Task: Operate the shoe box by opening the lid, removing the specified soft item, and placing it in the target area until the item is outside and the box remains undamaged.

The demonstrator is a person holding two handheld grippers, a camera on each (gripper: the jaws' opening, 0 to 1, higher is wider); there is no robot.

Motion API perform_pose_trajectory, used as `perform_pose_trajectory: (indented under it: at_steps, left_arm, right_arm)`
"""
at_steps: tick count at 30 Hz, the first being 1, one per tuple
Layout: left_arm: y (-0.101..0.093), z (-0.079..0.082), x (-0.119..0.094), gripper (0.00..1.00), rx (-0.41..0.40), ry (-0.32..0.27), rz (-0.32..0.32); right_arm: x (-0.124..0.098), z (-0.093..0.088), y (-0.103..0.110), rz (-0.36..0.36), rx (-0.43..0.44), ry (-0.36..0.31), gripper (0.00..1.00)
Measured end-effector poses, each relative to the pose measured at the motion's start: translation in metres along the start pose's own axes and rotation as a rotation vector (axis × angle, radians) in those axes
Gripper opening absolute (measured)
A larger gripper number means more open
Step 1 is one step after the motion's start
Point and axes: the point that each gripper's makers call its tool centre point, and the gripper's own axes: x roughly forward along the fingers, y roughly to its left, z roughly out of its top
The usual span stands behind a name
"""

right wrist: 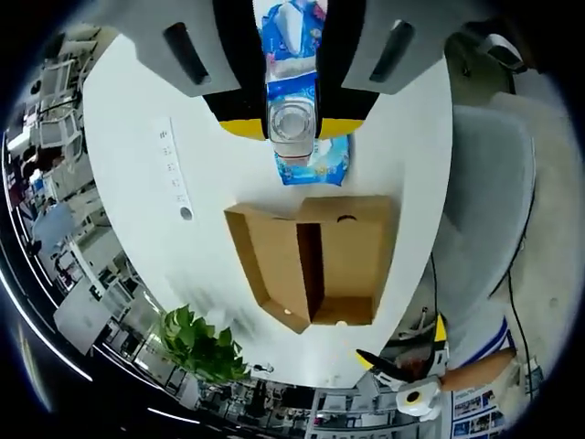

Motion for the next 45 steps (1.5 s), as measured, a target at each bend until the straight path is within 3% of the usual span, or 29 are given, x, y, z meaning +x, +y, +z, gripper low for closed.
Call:
perform_pose_trajectory:
  at_steps: [16, 34, 45]
  left_arm:
    - [0.017, -0.016, -0.020, 1.00, -0.050, 0.008, 0.081]
    - [0.019, -0.035, -0.032, 1.00, -0.098, 0.037, 0.118]
    - [0.021, -0.042, -0.031, 1.00, -0.118, 0.046, 0.135]
  right_arm:
    - [0.033, -0.022, -0.038, 0.023, -0.046, 0.130, 0.17]
    - [0.084, -0.047, -0.055, 0.091, -0.078, 0.229, 0.17]
    - [0.101, -0.056, -0.050, 0.140, -0.100, 0.276, 0.17]
